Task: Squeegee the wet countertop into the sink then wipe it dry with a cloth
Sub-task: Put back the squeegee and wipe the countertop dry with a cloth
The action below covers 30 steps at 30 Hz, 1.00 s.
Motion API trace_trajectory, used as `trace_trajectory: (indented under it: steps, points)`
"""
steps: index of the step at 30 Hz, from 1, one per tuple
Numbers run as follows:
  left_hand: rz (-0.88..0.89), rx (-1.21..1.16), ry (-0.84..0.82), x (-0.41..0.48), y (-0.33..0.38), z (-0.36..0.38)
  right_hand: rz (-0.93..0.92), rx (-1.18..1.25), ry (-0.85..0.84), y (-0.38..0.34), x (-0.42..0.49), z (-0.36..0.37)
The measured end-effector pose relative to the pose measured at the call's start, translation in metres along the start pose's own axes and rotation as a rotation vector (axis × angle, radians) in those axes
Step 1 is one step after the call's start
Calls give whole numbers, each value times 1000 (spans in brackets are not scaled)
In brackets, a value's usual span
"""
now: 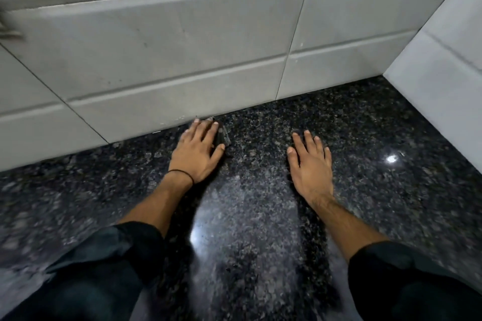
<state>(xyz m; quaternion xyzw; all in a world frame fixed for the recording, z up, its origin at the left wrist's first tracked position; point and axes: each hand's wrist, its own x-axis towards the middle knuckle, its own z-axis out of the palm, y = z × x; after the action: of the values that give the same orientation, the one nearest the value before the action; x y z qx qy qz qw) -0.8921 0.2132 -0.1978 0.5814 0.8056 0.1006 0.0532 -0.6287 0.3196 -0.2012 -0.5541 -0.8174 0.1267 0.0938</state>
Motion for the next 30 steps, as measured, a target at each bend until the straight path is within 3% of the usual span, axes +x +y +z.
trace_trajectory:
  steps: [3,7,14,17,19,23,25,27,30]
  points:
    - [-182,-22,74,-10,-8,1,-2,4,-36,0,3,-2]
    - [-386,-128,62,-20,37,4,-33,63,-68,7,-10,-15]
    - [263,-144,-83,-118,168,37,114,-68,-11,69,-108,-37]
    - [549,-66,-121,-121,166,40,169,-92,-47,90,-149,-43]
    - [435,-48,-101,-95,138,36,158,-92,-60,95,-171,-46]
    - [-35,-53,-72,-61,104,19,112,-101,-65,91,-200,-47]
    - [-92,-86,-70,-82,118,19,67,-116,-86,85,-217,-43]
    - [38,-65,-69,-127,134,22,29,-124,-105,78,-233,-39]
    - [445,18,-127,-210,136,19,-51,-109,-115,63,-256,-37]
